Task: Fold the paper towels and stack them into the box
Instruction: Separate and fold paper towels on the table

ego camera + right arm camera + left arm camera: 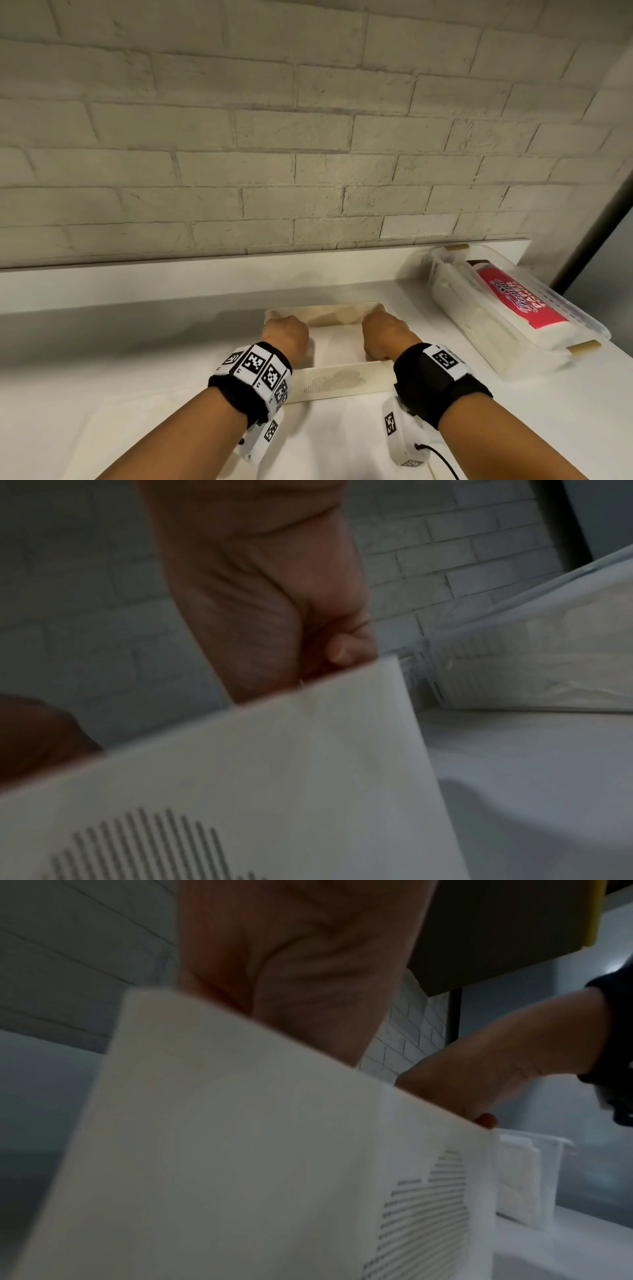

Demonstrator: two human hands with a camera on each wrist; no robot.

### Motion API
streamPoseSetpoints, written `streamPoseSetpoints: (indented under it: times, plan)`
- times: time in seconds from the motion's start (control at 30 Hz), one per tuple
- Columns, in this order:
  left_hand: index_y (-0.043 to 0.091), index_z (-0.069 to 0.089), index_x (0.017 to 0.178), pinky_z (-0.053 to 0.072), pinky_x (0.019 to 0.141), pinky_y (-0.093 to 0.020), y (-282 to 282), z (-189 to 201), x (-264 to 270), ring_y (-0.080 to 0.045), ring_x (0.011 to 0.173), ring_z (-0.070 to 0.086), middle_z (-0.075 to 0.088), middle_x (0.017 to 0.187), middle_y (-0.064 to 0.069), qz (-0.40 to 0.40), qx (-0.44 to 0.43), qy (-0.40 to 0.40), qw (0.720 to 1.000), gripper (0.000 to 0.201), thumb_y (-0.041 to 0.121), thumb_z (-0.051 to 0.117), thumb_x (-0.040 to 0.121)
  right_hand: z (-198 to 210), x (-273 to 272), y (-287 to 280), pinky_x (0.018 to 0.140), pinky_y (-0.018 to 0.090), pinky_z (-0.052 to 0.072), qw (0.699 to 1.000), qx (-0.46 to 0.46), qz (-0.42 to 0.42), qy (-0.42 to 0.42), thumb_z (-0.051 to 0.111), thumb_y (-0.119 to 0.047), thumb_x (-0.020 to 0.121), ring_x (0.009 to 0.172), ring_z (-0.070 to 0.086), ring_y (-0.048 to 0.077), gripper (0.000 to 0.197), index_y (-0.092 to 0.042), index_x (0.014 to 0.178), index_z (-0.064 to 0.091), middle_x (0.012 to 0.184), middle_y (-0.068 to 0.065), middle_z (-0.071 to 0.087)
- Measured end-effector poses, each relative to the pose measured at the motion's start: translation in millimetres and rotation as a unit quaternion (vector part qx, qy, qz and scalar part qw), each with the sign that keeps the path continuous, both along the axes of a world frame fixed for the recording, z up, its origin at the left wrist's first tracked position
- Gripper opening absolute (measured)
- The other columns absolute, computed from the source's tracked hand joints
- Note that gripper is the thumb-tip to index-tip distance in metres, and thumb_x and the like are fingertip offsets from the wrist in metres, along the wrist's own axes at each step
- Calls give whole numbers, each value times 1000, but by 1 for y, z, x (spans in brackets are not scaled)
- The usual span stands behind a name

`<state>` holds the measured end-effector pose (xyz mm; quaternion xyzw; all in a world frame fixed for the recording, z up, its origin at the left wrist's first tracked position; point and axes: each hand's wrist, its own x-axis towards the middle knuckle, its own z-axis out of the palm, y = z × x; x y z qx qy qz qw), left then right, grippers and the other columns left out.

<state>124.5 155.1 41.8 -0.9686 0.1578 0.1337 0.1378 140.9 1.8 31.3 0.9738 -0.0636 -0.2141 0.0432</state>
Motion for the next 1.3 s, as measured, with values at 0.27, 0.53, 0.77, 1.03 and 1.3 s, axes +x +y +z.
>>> streamPoseSetpoints:
  times: [0.27, 0.53, 0.77, 1.03, 1.3]
  plan:
    - [12, 56, 118, 48, 84, -34, -7, 32, -23, -26, 104, 60, 60, 116, -8, 20, -148, -67, 986, 29, 17, 50, 90, 57, -43, -34, 75, 28, 53, 987, 120, -2, -108, 63, -28, 86, 94, 61, 18, 42, -22, 126, 53, 110, 0, 58]
    - [24, 62, 111, 41, 80, -28, -53, 28, -75, -19, 110, 55, 62, 115, 4, -15, -330, -52, 942, 25, 32, 57, 87, 76, -124, -86, 50, 20, 47, 957, 226, -93, -155, 69, -26, 83, 79, 66, 21, 40, -24, 122, 57, 100, 4, 65]
    - [21, 65, 105, 42, 83, -26, -94, -33, -110, -18, 108, 56, 62, 115, 3, -11, -360, 80, 929, 23, 31, 62, 85, 10, -183, -130, 49, 20, 43, 935, 264, -212, -103, 71, -20, 80, 63, 59, 14, 35, -21, 112, 59, 94, 6, 68]
    - [7, 55, 121, 47, 94, -34, -127, -77, -115, -28, 114, 54, 56, 124, -12, 44, -353, 145, 923, 45, 24, 66, 82, -48, -215, -134, 54, 21, 49, 936, 235, -254, -59, 70, -20, 74, 55, 58, 14, 35, -25, 107, 60, 80, -12, 54]
    - [11, 62, 113, 45, 96, -31, -144, -93, -112, -22, 114, 54, 60, 120, -6, 66, -399, 132, 905, 31, 23, 62, 85, -58, -217, -134, 77, 22, 48, 953, 209, -216, -40, 70, -22, 75, 90, 57, 14, 43, -23, 117, 58, 105, -7, 50]
